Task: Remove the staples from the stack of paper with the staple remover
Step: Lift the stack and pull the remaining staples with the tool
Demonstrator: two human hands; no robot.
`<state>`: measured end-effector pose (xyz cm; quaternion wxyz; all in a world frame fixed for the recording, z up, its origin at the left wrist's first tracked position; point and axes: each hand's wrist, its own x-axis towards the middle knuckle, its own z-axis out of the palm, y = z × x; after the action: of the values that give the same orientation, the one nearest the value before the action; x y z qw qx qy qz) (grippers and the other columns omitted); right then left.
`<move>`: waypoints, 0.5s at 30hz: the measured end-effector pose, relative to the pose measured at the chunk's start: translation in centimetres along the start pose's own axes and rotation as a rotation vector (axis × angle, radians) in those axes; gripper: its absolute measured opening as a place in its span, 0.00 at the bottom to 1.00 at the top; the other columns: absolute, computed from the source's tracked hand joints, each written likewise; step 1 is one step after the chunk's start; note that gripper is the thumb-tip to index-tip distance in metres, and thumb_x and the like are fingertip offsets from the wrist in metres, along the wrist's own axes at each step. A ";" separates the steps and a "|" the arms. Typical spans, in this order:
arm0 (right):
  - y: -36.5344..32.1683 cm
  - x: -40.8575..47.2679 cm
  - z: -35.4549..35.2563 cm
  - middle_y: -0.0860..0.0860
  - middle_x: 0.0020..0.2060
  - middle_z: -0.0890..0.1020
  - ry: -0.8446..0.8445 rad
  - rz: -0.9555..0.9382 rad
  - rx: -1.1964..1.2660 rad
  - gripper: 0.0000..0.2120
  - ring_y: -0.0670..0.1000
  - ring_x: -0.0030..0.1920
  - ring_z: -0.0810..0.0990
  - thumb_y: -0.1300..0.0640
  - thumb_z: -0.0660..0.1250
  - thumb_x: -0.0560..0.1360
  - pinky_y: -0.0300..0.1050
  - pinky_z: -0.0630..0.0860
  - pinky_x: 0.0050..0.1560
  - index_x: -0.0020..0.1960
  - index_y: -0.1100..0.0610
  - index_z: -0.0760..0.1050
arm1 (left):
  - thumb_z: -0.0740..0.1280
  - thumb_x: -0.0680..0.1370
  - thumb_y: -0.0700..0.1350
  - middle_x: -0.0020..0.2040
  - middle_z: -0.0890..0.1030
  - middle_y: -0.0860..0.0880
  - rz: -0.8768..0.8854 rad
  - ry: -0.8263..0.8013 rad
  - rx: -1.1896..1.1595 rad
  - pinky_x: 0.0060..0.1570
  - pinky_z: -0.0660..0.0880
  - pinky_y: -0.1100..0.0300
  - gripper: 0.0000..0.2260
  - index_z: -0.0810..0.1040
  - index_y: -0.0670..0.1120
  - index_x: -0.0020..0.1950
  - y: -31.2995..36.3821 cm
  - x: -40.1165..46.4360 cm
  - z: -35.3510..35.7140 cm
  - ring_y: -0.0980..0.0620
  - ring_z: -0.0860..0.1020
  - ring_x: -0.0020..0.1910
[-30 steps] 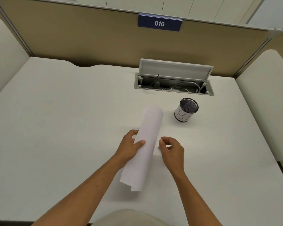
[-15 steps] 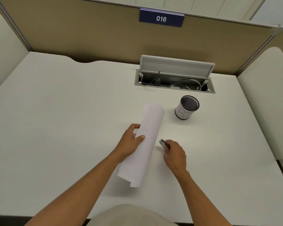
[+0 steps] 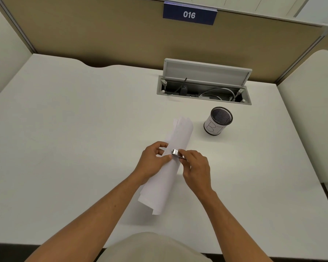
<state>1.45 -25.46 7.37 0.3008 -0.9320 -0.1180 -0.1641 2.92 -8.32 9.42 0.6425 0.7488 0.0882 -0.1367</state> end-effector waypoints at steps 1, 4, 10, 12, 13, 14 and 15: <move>0.0 0.0 0.0 0.52 0.45 0.84 0.011 -0.009 -0.009 0.11 0.55 0.42 0.81 0.65 0.69 0.74 0.48 0.73 0.42 0.55 0.57 0.81 | 0.74 0.74 0.47 0.42 0.79 0.55 -0.002 0.006 0.005 0.40 0.76 0.62 0.12 0.77 0.60 0.52 0.1 0.0 0.0 0.55 0.79 0.44; -0.1 0.2 -0.1 0.53 0.44 0.84 0.034 -0.039 -0.030 0.12 0.56 0.41 0.81 0.66 0.70 0.73 0.48 0.72 0.41 0.55 0.58 0.82 | 0.75 0.73 0.47 0.38 0.78 0.55 0.000 0.011 0.004 0.36 0.75 0.65 0.12 0.78 0.60 0.51 0.3 0.0 -0.1 0.60 0.78 0.37; -0.4 0.4 0.0 0.55 0.42 0.84 0.063 -0.073 -0.097 0.14 0.58 0.39 0.81 0.67 0.69 0.72 0.49 0.74 0.38 0.57 0.58 0.82 | 0.76 0.71 0.44 0.34 0.80 0.53 0.027 -0.010 0.053 0.39 0.78 0.56 0.11 0.80 0.59 0.47 0.5 0.1 0.1 0.56 0.79 0.34; -0.5 0.5 0.0 0.55 0.42 0.84 0.070 -0.113 -0.127 0.15 0.58 0.38 0.80 0.67 0.69 0.72 0.48 0.74 0.38 0.57 0.59 0.82 | 0.76 0.71 0.44 0.35 0.81 0.52 0.038 -0.001 0.076 0.39 0.78 0.57 0.11 0.80 0.59 0.47 0.5 -0.1 0.1 0.55 0.79 0.34; -0.4 0.4 -0.1 0.55 0.42 0.84 0.071 -0.123 -0.135 0.16 0.58 0.38 0.80 0.68 0.70 0.71 0.48 0.73 0.38 0.57 0.58 0.82 | 0.76 0.71 0.44 0.35 0.81 0.52 0.037 0.007 0.077 0.39 0.78 0.58 0.12 0.80 0.59 0.47 0.5 -0.1 0.1 0.55 0.79 0.35; -0.3 0.4 -0.1 0.55 0.42 0.84 0.073 -0.117 -0.142 0.17 0.57 0.38 0.80 0.69 0.71 0.70 0.48 0.72 0.39 0.57 0.58 0.82 | 0.76 0.71 0.44 0.35 0.81 0.53 0.032 0.015 0.076 0.38 0.79 0.60 0.12 0.79 0.59 0.48 0.6 -0.1 0.0 0.55 0.80 0.36; -0.2 0.3 -0.1 0.54 0.42 0.83 0.074 -0.101 -0.147 0.17 0.57 0.38 0.80 0.70 0.72 0.70 0.47 0.71 0.39 0.57 0.58 0.82 | 0.76 0.71 0.44 0.35 0.82 0.53 0.026 0.022 0.076 0.38 0.78 0.61 0.12 0.79 0.59 0.48 0.6 -0.1 -0.1 0.54 0.81 0.36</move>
<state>1.65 -25.35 7.71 0.2270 -0.9378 -0.1410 -0.2217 3.06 -8.36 10.00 0.6145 0.7751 0.0802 -0.1236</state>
